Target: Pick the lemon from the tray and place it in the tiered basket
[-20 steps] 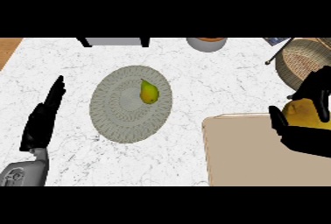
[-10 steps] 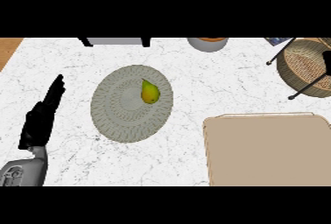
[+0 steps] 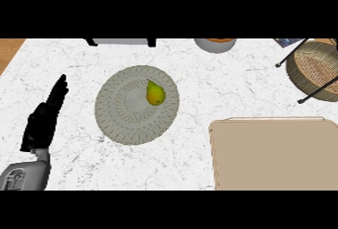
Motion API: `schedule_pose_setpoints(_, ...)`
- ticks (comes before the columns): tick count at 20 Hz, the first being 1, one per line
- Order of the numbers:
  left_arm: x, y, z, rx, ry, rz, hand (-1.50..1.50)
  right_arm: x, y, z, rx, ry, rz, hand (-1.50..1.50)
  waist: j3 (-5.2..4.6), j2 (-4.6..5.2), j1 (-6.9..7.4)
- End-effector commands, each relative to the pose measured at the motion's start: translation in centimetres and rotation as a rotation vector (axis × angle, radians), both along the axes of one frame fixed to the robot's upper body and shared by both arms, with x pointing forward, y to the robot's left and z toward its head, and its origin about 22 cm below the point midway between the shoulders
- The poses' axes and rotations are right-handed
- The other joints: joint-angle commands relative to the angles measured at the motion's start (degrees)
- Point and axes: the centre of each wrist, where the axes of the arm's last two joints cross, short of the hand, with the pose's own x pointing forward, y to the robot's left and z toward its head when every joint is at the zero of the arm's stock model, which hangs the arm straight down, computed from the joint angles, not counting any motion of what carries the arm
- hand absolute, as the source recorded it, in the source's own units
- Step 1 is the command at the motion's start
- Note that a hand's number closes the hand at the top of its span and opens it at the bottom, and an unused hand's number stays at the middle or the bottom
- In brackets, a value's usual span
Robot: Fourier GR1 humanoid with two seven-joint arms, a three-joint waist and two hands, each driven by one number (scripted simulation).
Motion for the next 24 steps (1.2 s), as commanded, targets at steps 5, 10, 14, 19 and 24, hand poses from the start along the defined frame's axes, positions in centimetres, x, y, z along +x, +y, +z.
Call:
schedule_pose_setpoints(5, 0.4, 0.6, 0.1, -0.005, 0.007, -0.009, 0.0, 4.2, -3.5, -1.6, -0.241, -0.05, -0.166, 1.5, 0.0, 0.17, 0.36)
schedule_pose_setpoints(10, 0.6, -1.3, 0.6, 0.012, -0.015, -0.009, 0.0, 5.6, -7.8, -1.5, -0.25, 0.002, -0.137, 1.5, 0.02, 0.07, 0.12)
schedule_pose_setpoints(14, 0.7, 0.1, 1.2, -0.004, 0.0, -0.01, 0.0, 6.5, -9.6, -2.3, -0.242, 0.042, -0.091, 1.5, 0.03, 0.17, 0.46)
schedule_pose_setpoints(19, 1.8, -1.3, 1.0, -0.007, -0.002, -0.006, 0.0, 7.8, -9.1, -3.3, -0.151, 0.115, -0.026, 1.5, 0.02, 0.03, -0.01)
schedule_pose_setpoints(24, 0.8, -0.3, 0.2, 0.009, 0.003, -0.023, 0.0, 7.3, -11.9, -5.5, 0.005, 0.267, -0.044, 1.5, 0.04, 0.36, 0.63)
